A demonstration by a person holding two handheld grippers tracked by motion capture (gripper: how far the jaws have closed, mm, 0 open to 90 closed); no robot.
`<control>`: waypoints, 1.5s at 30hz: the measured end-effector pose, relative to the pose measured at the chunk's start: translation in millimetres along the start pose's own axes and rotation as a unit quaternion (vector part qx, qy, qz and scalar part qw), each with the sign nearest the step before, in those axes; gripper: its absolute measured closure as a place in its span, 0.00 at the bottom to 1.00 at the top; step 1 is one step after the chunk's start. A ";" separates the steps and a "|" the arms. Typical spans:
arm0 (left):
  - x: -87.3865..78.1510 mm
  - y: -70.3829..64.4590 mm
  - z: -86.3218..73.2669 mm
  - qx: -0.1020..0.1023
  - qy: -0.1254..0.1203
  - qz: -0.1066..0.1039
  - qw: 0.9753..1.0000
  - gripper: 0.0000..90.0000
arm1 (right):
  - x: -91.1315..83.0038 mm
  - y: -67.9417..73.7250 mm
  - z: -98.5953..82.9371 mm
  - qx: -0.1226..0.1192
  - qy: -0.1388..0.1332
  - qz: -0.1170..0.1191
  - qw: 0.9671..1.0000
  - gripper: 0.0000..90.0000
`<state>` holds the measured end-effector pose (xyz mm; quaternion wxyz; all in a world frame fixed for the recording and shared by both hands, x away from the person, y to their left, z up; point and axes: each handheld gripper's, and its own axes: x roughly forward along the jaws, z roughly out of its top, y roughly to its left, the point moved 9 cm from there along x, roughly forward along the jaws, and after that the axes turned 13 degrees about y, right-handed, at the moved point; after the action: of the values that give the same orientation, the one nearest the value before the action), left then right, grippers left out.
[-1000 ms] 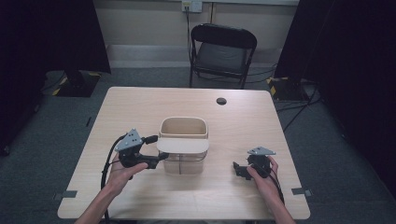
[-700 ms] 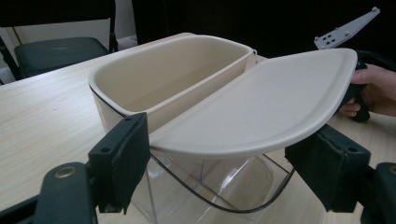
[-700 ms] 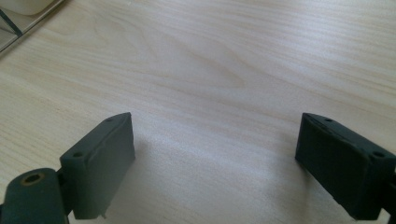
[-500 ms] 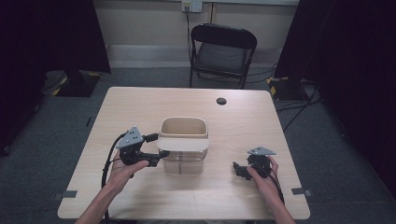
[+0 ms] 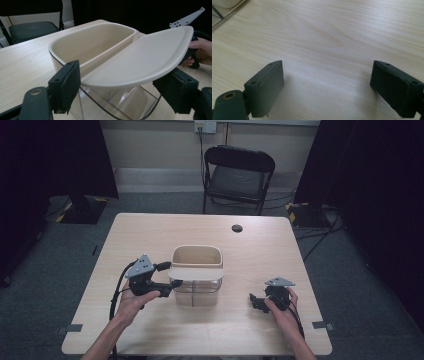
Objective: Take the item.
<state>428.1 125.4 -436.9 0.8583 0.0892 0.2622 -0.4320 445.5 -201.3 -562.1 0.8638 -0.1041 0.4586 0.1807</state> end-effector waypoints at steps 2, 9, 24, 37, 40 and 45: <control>0.5 0.0 0.3 0.002 0.000 -0.001 1.000 0.25 | 0.0 0.1 0.2 0.000 -0.001 0.000 1.000 0.12; 2.0 -0.1 1.1 -0.002 0.001 0.002 1.000 0.25 | 0.0 0.0 0.0 0.000 0.000 0.000 1.000 0.12; 8.0 -4.8 9.2 0.006 0.012 -0.012 1.000 0.26 | 0.1 0.1 0.2 0.000 -0.001 0.000 1.000 0.12; 9.0 -4.3 10.5 -0.004 0.021 -0.028 0.999 0.29 | 0.0 0.1 0.1 0.001 0.000 0.000 1.000 0.12; 8.9 -4.7 14.1 -0.003 0.023 -0.027 0.999 0.28 | 0.1 0.1 0.2 0.000 -0.001 0.000 1.000 0.12; 9.1 -6.7 19.5 0.000 0.022 -0.033 0.999 0.32 | 0.1 0.1 0.2 0.000 -0.001 0.000 1.000 0.12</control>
<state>434.5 107.5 -424.7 0.8377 0.0899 0.2840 -0.4578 445.7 -201.2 -562.0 0.8641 -0.1039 0.4580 0.1807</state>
